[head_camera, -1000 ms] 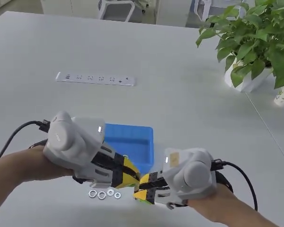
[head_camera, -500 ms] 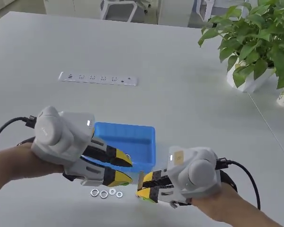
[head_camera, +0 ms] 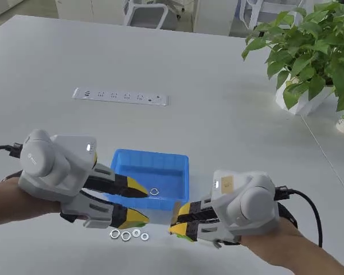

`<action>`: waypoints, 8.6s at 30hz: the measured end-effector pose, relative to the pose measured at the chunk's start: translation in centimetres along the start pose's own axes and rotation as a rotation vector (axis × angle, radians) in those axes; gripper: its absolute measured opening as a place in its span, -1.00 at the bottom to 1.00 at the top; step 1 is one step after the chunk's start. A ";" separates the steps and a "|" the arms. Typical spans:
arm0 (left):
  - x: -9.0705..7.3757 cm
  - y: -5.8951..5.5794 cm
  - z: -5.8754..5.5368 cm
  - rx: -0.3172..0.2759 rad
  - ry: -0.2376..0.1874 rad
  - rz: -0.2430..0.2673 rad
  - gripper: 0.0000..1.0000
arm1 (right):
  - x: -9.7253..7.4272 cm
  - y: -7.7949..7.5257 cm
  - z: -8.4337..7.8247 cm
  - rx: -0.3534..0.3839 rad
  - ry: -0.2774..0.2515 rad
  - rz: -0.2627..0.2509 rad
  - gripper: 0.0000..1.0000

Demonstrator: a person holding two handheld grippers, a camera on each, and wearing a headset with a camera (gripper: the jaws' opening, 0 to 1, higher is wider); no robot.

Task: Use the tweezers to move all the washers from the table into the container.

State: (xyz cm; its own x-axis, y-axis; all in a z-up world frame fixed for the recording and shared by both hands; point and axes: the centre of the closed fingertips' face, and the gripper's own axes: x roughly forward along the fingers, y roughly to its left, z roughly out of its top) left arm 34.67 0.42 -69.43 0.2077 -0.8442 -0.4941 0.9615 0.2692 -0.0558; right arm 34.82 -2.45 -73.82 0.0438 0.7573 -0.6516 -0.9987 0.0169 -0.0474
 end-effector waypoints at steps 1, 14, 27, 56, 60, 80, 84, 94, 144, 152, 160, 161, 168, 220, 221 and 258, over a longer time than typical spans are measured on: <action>-0.1 0.0 0.0 -0.006 -0.004 0.003 -0.33 | -0.1 -0.1 0.1 -0.002 -0.001 0.000 -0.83; -1.5 0.3 -0.3 -0.065 -0.022 0.057 0.08 | -1.4 -1.9 2.5 -0.025 -0.033 -0.020 -0.83; -2.8 0.9 -0.2 -0.091 -0.054 0.098 0.24 | -1.2 -4.5 3.5 -0.039 -0.048 -0.040 -0.83; -3.8 3.4 0.0 -0.107 -0.060 0.134 0.28 | 3.1 -8.1 1.0 -0.056 -0.017 -0.008 -0.82; -3.5 3.7 0.2 -0.102 -0.059 0.130 0.27 | 3.7 -8.3 0.7 -0.057 -0.011 -0.005 -0.82; -0.7 6.8 2.5 -0.018 -0.060 0.093 -0.27 | 4.7 -8.8 0.0 -0.046 0.007 0.015 -0.82; 0.2 7.4 2.6 0.032 -0.034 0.083 -0.44 | 4.6 -8.8 0.0 -0.045 0.010 0.015 -0.82; 2.2 7.5 3.0 0.100 -0.002 0.023 -0.68 | 4.6 -8.7 0.0 -0.058 0.022 0.020 -0.81; 3.2 8.0 2.9 0.150 0.032 0.018 -0.90 | 1.4 -8.5 1.6 0.009 -0.020 -0.031 -0.46; 2.5 8.1 4.0 0.151 0.006 0.042 -0.90 | -0.3 -8.1 1.6 0.027 -0.026 -0.072 -0.35; 1.6 8.0 4.8 0.154 0.003 0.059 -0.90 | -1.9 -7.6 1.4 0.064 -0.036 -0.119 -0.22; 1.6 8.0 4.8 0.154 0.005 0.060 -0.90 | -2.0 -7.5 1.4 0.069 -0.038 -0.124 -0.18; 0.6 7.6 5.1 0.150 0.018 0.065 -0.90 | -3.3 -7.3 1.4 0.096 -0.047 -0.175 -0.03; -2.4 0.5 4.0 0.160 0.002 -0.006 -0.90 | -4.0 -2.5 -0.8 0.175 -0.056 -0.200 0.24; -2.3 0.4 3.9 0.159 -0.002 -0.010 -0.90 | -4.0 -2.4 -0.8 0.175 -0.056 -0.196 0.24; 0.2 -1.5 0.2 0.124 0.035 -0.075 -0.90 | -3.6 -1.1 -2.5 0.195 -0.014 -0.180 0.22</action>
State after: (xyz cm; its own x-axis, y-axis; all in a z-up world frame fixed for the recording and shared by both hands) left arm 33.33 -0.21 -69.28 0.1297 -0.8427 -0.5226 0.9894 0.1443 0.0128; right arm 35.83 -6.81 -73.36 0.2222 0.7394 -0.6355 -0.9608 0.2769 -0.0139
